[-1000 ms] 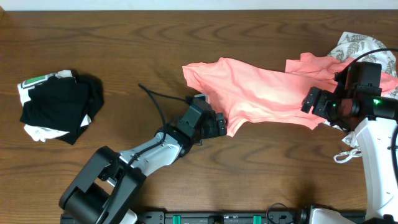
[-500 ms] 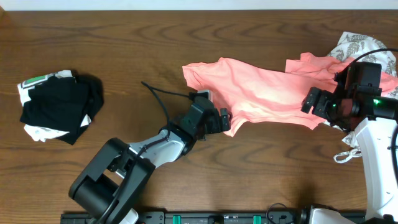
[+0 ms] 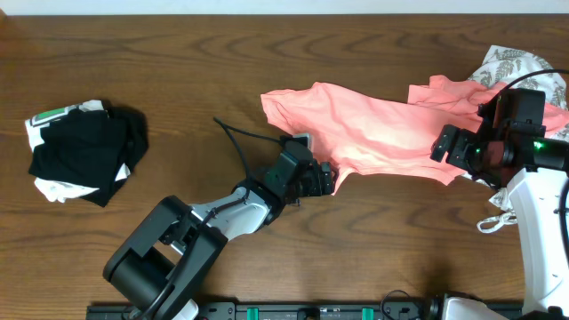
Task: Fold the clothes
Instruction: 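Grasp the shirt's left end with the left gripper and pull it left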
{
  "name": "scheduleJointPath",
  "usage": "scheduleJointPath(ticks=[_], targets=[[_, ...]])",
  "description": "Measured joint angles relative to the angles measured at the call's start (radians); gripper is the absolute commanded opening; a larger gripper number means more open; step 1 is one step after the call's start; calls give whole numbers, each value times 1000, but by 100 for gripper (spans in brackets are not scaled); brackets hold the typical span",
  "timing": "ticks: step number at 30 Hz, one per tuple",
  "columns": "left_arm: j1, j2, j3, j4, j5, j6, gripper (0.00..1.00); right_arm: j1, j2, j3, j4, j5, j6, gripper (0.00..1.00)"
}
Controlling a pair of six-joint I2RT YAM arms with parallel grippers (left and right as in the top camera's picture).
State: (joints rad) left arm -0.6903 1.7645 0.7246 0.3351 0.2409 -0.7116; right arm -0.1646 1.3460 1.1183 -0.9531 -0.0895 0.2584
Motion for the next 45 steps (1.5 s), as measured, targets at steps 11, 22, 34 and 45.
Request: scheduleJointPath(ticks=[11, 22, 34, 45], targets=[[0, 42, 3, 17, -19, -6, 22, 0, 0, 0, -1, -11, 0, 99], [5, 52, 0, 28, -56, 10, 6, 0, 0, 0, 0, -15, 0, 99], [114, -303, -19, -265, -60, 108, 6, 0, 0, 0, -12, -15, -7, 95], [360, -537, -19, -537, -93, 212, 6, 0, 0, 0, -32, -19, -7, 98]])
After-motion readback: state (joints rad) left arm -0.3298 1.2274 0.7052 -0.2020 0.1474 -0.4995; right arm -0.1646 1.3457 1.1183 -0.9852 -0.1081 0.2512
